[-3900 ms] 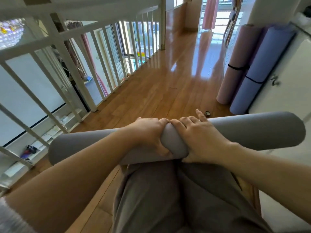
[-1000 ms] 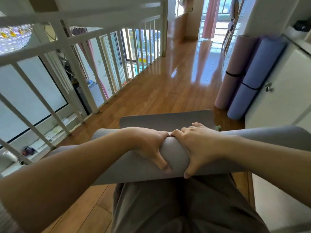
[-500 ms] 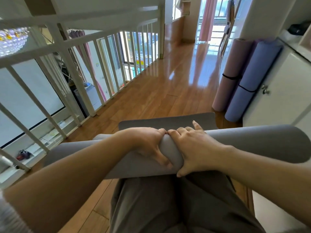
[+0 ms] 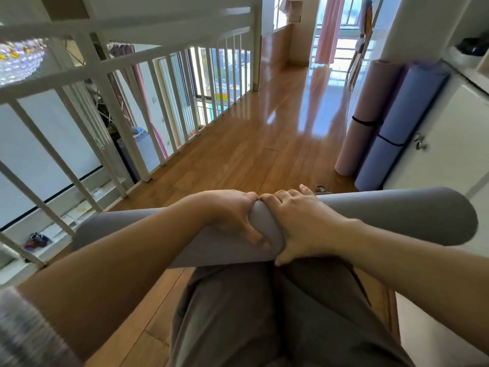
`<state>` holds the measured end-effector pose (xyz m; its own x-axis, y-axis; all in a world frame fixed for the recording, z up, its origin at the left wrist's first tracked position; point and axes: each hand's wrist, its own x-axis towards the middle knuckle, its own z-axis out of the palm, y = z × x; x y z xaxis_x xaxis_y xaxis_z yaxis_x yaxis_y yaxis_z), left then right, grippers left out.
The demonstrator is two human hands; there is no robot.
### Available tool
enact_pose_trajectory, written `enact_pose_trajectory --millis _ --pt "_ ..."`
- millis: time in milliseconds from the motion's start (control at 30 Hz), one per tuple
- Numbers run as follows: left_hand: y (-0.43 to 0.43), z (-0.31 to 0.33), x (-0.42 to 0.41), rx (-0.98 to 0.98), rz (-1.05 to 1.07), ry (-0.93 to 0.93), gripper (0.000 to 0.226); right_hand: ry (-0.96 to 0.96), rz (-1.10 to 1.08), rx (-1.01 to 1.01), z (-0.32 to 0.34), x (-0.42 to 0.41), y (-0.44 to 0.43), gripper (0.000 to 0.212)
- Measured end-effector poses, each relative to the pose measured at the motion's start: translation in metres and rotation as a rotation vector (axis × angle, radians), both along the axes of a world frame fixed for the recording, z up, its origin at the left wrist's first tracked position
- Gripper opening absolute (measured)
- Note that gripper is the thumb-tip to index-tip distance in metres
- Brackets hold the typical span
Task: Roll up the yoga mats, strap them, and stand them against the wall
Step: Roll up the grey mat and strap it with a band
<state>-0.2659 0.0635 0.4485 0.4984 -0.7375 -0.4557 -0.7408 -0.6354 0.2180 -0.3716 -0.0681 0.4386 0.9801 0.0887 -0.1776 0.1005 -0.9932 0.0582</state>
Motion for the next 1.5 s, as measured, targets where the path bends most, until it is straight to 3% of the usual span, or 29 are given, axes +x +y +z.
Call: enact_pose_trajectory --millis 167,400,533,667,800,933,1100,1167,1333,1500 --pt "0.012 -0.023 -0.029 -0.072 -0.038 -0.44 0.111 0.095 0.013 0.027 0.006 0.024 -0.014 0.11" --pt "0.024 0.0 -0.04 -0.204 -0.076 -0.464 0.105 0.138 0.086 0.018 0.034 0.012 -0.011 0.097" --pt "0.04 0.0 -0.065 -0.179 -0.13 -0.495 0.107 0.126 0.117 -0.005 0.033 -0.015 0.002 0.099" --pt "0.033 -0.017 -0.065 -0.119 -0.109 -0.385 0.106 0.163 0.05 0.056 0.013 -0.025 0.005 0.109" --pt "0.025 -0.009 -0.048 -0.038 -0.112 -0.234 0.103 0.13 0.035 -0.094 0.012 -0.042 0.0 0.122" --pt "0.022 0.0 -0.032 -0.011 -0.043 -0.039 0.101 0.125 -0.007 -0.037 0.01 -0.035 0.0 0.115" --pt "0.027 -0.018 -0.058 -0.081 -0.082 -0.389 0.112 0.255 -0.034 0.095 0.021 -0.004 -0.015 0.113" --pt "0.025 -0.022 -0.054 -0.125 -0.081 -0.406 0.112 0.272 -0.036 0.099 0.02 0.001 -0.017 0.113" --pt "0.013 -0.01 -0.021 -0.111 -0.043 -0.165 0.105 0.014 -0.011 -0.096 -0.003 -0.018 -0.006 0.126" --pt "0.004 -0.002 0.002 -0.08 -0.001 0.028 0.101 0.009 -0.012 0.014 0.002 -0.002 -0.016 0.119"
